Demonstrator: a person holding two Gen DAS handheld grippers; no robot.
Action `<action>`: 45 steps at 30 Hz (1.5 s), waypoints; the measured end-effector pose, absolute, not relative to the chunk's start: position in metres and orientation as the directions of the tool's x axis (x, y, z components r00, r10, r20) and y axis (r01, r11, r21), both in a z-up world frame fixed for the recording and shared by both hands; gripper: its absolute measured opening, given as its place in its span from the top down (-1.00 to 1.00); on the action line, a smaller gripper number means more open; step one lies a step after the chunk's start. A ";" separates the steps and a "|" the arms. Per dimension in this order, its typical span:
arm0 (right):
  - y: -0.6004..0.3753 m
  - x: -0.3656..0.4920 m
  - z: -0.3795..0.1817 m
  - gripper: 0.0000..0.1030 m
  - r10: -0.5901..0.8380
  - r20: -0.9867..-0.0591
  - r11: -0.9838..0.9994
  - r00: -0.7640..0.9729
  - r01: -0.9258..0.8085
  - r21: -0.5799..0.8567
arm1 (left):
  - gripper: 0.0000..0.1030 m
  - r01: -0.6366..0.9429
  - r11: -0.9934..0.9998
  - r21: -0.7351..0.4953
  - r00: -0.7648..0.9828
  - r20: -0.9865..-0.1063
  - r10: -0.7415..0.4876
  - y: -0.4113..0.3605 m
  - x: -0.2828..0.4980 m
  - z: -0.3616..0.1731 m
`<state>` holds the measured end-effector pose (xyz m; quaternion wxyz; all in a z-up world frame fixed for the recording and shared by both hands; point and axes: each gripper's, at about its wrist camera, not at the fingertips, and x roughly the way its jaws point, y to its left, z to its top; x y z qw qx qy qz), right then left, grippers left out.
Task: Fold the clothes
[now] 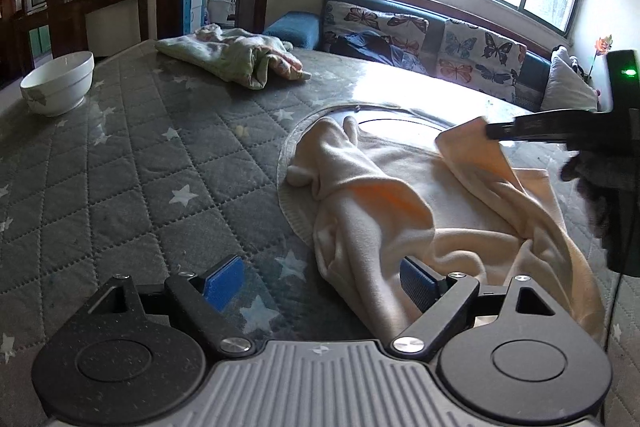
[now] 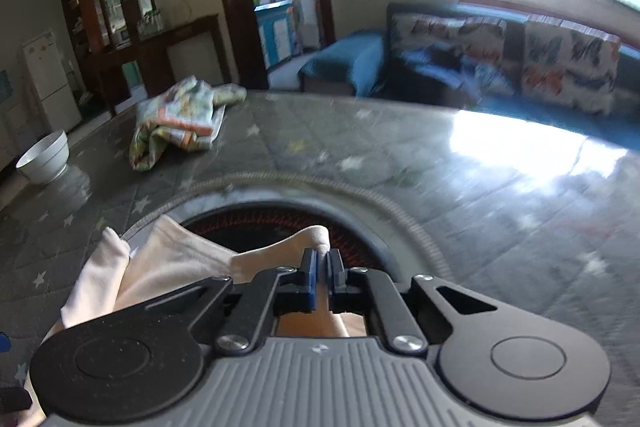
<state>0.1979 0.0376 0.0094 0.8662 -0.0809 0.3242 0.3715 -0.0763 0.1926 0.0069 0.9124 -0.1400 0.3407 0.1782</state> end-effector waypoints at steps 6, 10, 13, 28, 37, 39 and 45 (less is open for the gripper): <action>-0.023 0.172 0.049 0.92 0.519 -0.553 0.769 0.652 -0.638 -0.031 | -0.73 -0.379 0.915 -0.138 0.736 -0.644 0.208 0.174 -0.077 0.016; -0.073 0.153 0.069 0.92 0.473 -0.516 0.808 0.714 -0.585 -0.068 | -0.75 -0.329 0.934 -0.140 0.757 -0.630 0.172 0.158 -0.071 0.022; -0.099 0.145 0.073 0.92 0.464 -0.524 0.816 0.714 -0.574 -0.060 | -0.75 -0.273 0.952 -0.141 0.776 -0.618 0.131 0.138 -0.066 0.027; -0.080 0.152 0.041 0.50 0.555 -0.626 0.749 0.548 -0.657 0.088 | -0.36 0.209 0.976 -0.053 0.794 -0.574 -0.201 0.039 -0.050 0.019; -0.045 0.187 0.022 0.49 0.580 -0.679 0.717 0.449 -0.678 0.164 | 0.83 0.234 0.968 -0.089 0.727 -0.645 -0.235 0.040 -0.023 -0.013; -0.036 0.194 0.018 0.48 0.581 -0.684 0.712 0.441 -0.683 0.165 | 0.83 0.229 0.967 -0.110 0.736 -0.631 -0.246 0.047 -0.027 -0.012; 0.001 0.221 -0.002 0.38 0.573 -0.699 0.716 0.429 -0.676 0.172 | 0.83 0.215 0.961 -0.174 0.736 -0.617 -0.277 0.060 -0.030 -0.011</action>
